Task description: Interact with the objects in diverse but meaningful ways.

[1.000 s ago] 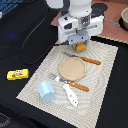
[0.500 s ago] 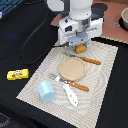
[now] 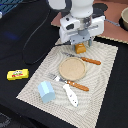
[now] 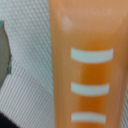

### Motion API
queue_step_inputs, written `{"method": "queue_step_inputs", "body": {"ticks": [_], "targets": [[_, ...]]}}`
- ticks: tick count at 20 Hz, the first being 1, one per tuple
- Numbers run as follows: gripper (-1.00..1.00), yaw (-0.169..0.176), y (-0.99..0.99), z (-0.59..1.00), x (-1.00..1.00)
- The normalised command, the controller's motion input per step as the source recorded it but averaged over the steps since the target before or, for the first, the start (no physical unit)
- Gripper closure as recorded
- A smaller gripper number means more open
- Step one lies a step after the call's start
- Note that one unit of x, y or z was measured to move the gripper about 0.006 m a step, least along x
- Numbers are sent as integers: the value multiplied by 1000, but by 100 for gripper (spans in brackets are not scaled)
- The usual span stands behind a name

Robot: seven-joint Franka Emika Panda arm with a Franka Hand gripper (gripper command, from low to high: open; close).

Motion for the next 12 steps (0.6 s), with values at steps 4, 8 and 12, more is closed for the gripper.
{"method": "queue_step_inputs", "body": {"ticks": [4,8,12], "targets": [[-100,12,-208,580,-401],[-100,0,-576,301,-580],[-100,0,-671,237,-651]]}}
